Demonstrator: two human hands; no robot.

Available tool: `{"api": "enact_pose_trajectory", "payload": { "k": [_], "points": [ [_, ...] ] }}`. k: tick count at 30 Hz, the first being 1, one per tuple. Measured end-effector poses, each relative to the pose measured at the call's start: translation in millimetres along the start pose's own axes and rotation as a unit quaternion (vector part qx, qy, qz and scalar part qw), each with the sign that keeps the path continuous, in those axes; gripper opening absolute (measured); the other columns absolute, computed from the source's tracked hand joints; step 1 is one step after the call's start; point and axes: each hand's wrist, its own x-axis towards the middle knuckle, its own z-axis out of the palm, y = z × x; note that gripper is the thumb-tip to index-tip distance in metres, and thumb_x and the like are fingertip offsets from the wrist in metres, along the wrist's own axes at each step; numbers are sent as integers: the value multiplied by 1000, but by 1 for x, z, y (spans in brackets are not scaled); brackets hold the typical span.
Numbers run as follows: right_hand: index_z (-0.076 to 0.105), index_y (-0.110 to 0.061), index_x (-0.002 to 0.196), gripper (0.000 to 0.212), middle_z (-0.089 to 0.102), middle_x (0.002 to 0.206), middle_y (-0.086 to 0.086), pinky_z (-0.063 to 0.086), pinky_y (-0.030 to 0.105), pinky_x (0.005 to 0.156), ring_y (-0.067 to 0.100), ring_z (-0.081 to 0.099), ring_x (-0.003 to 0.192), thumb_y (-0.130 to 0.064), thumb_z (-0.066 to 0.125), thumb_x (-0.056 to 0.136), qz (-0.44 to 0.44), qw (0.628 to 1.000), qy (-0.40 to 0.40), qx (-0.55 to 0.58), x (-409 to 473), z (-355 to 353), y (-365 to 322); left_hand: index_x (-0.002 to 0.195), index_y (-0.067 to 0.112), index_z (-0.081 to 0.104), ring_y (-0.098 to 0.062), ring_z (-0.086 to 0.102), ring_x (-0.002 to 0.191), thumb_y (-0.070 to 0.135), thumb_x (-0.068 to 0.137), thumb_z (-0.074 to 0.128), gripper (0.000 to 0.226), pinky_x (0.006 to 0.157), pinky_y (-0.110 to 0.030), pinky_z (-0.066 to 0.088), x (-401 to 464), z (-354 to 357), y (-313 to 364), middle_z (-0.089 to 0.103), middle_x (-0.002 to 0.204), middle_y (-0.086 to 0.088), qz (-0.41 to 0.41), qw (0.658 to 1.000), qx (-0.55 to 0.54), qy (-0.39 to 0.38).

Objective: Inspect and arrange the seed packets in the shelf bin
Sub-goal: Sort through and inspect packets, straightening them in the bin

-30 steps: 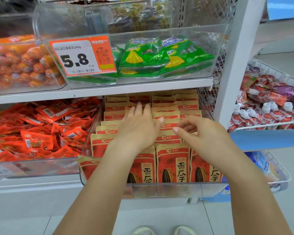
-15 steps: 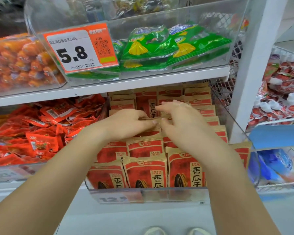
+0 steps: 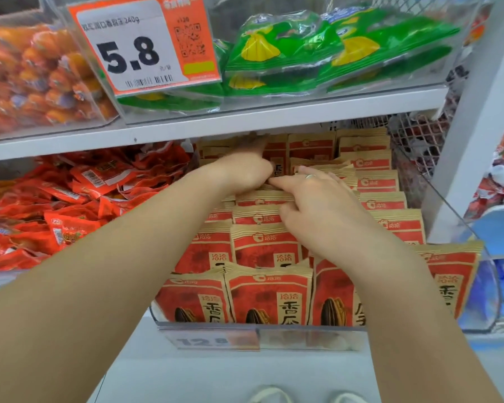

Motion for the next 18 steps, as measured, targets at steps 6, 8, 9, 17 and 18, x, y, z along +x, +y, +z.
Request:
{"api": "enact_pose_trajectory", "payload": {
  "k": [6, 8, 9, 17, 18],
  "points": [
    [43, -35, 145, 51, 42, 152, -1, 7, 35, 122, 11, 17, 148, -18, 45, 97, -2, 1000, 11, 10, 1, -2, 1, 153, 21, 24, -28, 32, 142, 23, 100, 49, 59, 106, -31, 32, 16, -4, -11, 31, 157, -8, 3, 997, 69, 39],
    [43, -34, 144, 50, 43, 151, -1, 7, 36, 122, 12, 17, 148, -18, 45, 97, -3, 1000, 11, 12, 0, -2, 1, 149, 21, 34, -28, 47, 128, 20, 98, 50, 53, 92, -28, 39, 15, -6, -16, 45, 147, -8, 11, 993, 92, 66],
    [44, -34, 144, 50, 43, 151, -1, 7, 36, 122, 12, 17, 148, -18, 45, 97, -3, 1000, 11, 13, -1, -2, 1, 145, 21, 40, -28, 51, 124, 20, 98, 50, 49, 90, -28, 41, 16, -8, -18, 50, 143, -8, 5, 992, 97, 77],
    [46, -35, 143, 48, 43, 151, 1, 9, 34, 121, 13, 18, 148, -19, 45, 97, -5, 1000, 14, 7, -2, -3, 2, 92, 23, 66, -22, 59, 103, 32, 89, 69, 11, 80, -26, 42, 7, -6, -28, 66, 103, -2, -20, 992, 38, 117],
    [46, -35, 143, 48, 43, 152, 2, 10, 34, 120, 13, 18, 148, -20, 45, 97, -4, 1000, 16, 8, -3, -3, 2, 89, 23, 65, -21, 58, 99, 32, 88, 70, 10, 76, -24, 40, 4, -6, -30, 64, 98, 0, -10, 992, 14, 128]
  ]
}}
